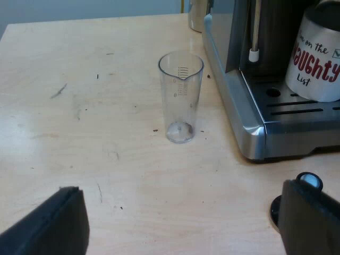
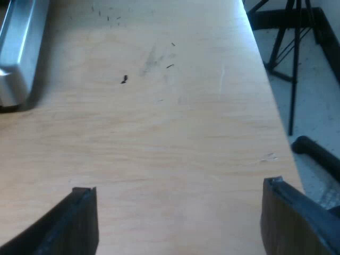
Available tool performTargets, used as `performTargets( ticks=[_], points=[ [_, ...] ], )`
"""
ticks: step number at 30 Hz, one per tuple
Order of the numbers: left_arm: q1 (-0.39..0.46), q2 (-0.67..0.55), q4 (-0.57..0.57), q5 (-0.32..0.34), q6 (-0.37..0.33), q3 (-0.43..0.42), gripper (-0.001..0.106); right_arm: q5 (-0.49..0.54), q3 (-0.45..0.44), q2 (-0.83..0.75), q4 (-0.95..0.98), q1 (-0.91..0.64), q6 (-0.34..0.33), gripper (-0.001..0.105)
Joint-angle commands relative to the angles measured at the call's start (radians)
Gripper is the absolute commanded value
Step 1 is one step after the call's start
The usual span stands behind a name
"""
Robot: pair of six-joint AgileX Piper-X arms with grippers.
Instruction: Remove mug from coffee machine
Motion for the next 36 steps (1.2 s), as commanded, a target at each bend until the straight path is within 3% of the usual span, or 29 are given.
performTargets(
  ticks=[1,18,20,23,28,36],
  points=[
    [-0.003,-0.038,-0.020,0.006,0.001,0.000,0.079,0.021,0.006,-0.045,-0.016,0.001,-0.038,0.066],
    [-0.003,-0.038,-0.027,0.021,0.001,0.000,0.079,-0.005,0.006,-0.045,-0.016,0.001,-0.026,0.066],
    [-0.003,-0.038,-0.043,0.095,0.001,0.000,0.079,-0.054,0.006,-0.042,-0.018,0.001,0.012,0.066],
    [-0.003,-0.031,-0.068,0.202,0.001,0.000,0.079,-0.135,-0.001,-0.027,-0.018,0.001,0.017,0.066],
    [-0.016,0.001,-0.093,0.213,-0.021,-0.004,0.079,-0.211,-0.058,0.061,-0.018,0.001,0.017,0.066],
    [-0.140,0.096,-0.178,0.215,-0.028,-0.012,0.079,-0.335,-0.152,0.235,-0.108,0.036,0.000,0.066]
  ],
)
